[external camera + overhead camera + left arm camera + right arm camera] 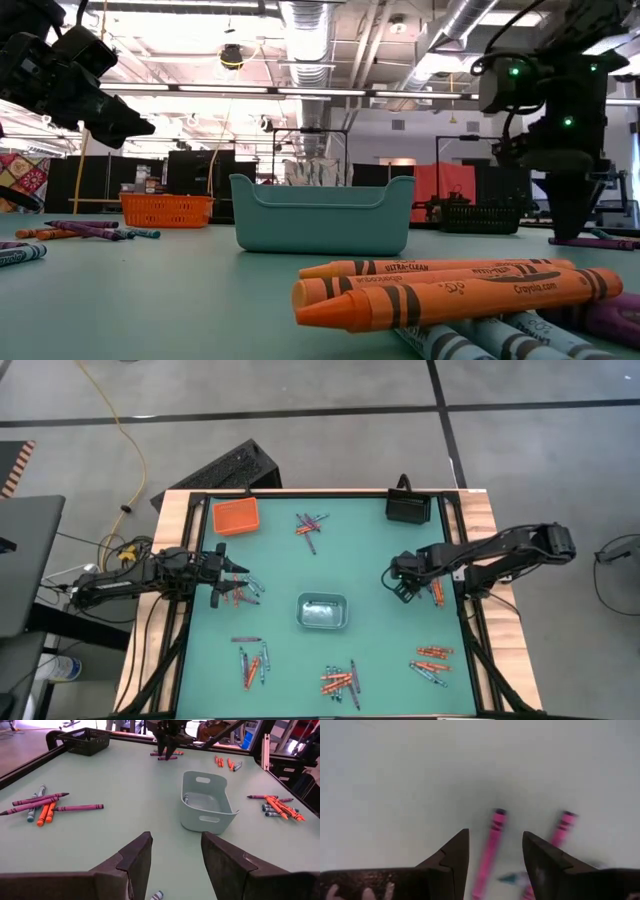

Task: Sort crayons
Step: Put the violet crayon into the black bin

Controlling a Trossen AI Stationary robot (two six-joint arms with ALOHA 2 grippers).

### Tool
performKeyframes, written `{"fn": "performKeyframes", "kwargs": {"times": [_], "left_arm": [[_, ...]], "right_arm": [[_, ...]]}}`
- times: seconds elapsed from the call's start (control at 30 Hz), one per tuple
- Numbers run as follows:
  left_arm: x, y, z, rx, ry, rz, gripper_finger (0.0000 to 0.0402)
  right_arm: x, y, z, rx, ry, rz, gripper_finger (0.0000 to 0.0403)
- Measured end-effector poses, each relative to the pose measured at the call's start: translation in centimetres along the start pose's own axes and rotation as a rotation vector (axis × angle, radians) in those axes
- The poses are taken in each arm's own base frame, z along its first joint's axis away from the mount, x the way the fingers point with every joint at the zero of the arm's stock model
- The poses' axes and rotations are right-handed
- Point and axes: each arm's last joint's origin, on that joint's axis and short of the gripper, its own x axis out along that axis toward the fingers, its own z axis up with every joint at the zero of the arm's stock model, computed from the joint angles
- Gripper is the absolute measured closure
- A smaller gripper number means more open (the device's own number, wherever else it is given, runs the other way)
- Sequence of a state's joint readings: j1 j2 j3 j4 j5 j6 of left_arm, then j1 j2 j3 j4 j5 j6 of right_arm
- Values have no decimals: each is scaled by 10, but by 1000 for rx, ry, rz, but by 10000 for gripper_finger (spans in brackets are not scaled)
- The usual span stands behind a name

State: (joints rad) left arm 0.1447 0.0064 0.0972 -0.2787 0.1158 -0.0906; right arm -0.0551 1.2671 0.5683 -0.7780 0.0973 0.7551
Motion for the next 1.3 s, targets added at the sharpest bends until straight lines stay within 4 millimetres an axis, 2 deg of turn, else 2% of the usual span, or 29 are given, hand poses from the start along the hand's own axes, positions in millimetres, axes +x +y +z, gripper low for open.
{"fn": "performKeyframes", "kwargs": {"times": [0.23,0.37,0.6,0.83,0.97,1.07,1.17,1.3], "left_arm": [[0,0,0,0,0,0,239],[0,0,0,0,0,0,239],[0,0,0,0,0,9,239],[0,0,0,0,0,8,239],[0,0,0,0,-1,9,239],[0,0,0,0,0,9,239],[0,0,0,0,0,9,239],[0,0,0,0,0,9,239]], "right_arm": [[14,3,0,-1,27,28,241],[13,5,1,-19,34,35,278],[5,10,7,-66,22,72,385],[-12,21,23,-123,-44,136,399],[-32,26,43,-200,-125,172,401],[-49,19,63,-238,-206,128,401],[-64,2,86,-265,-274,67,402],[-77,-33,115,-314,-333,-9,402]]}}
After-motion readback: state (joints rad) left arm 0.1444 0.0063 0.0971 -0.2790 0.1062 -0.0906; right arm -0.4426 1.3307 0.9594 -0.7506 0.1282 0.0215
